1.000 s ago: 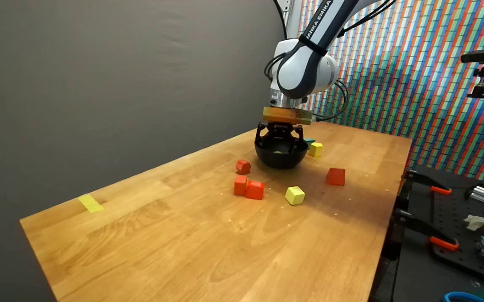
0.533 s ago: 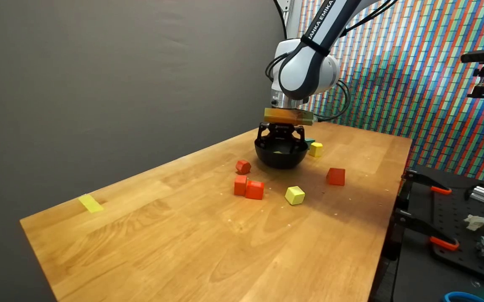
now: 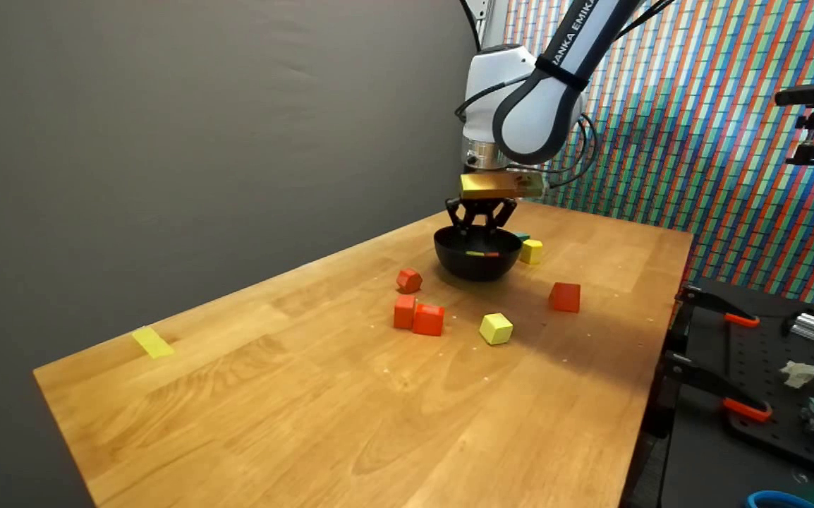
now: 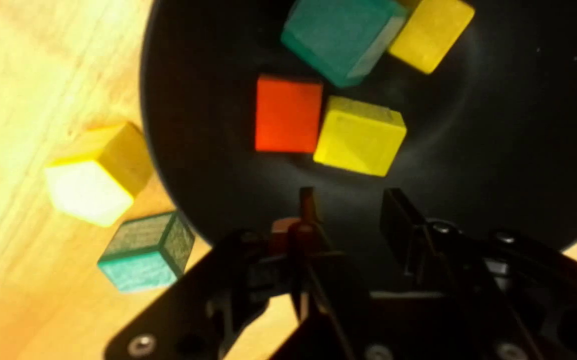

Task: Remove the cubes from the bowl

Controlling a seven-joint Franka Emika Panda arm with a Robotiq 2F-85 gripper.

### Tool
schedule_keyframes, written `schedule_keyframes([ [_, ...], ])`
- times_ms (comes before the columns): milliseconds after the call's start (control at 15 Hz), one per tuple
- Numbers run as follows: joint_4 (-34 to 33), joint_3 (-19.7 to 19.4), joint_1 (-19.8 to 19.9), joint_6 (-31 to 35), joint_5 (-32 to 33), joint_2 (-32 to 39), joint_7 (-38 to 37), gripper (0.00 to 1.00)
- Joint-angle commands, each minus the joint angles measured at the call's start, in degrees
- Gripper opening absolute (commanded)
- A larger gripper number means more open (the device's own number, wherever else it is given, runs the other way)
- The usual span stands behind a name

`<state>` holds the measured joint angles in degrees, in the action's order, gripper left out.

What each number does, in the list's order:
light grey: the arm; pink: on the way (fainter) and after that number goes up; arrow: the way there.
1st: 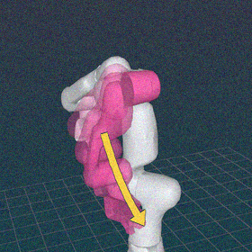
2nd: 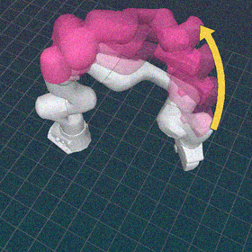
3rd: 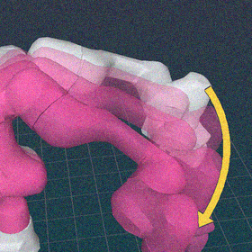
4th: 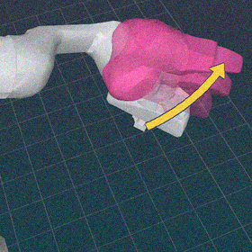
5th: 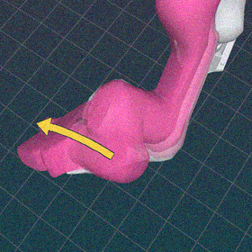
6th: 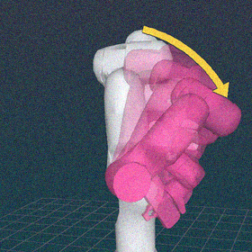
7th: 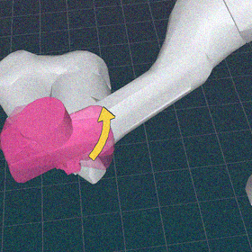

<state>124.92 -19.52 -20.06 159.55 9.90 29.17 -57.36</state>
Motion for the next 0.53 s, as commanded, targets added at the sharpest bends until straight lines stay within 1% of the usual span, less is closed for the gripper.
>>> schedule_keyframes([
  [0,3.47,-7.27,-6.61,4.06,10.41,-3.22,-5.66,0.08],
  [67,3.62,-8.14,-7.41,4.24,12.26,-3.57,-6.84,0.01],
  [133,3.79,-8.53,-7.84,4.05,13.64,-3.9,-7.85,0.0],
  [200,4.04,-7.14,-6.79,3.19,13.21,-4.65,-7.72,0.16],
  [267,4.06,-6.89,-6.65,3.11,13.6,-4.85,-8.44,0.31],
  [333,4.02,-6.31,-6.18,3.12,13.47,-5.0,-8.6,0.31],
  [400,3.96,-5.56,-5.55,2.89,12.94,-5.05,-8.44,0.36],
  [467,3.72,-4.68,-4.72,2.57,12.22,-4.81,-7.93,0.45],
])
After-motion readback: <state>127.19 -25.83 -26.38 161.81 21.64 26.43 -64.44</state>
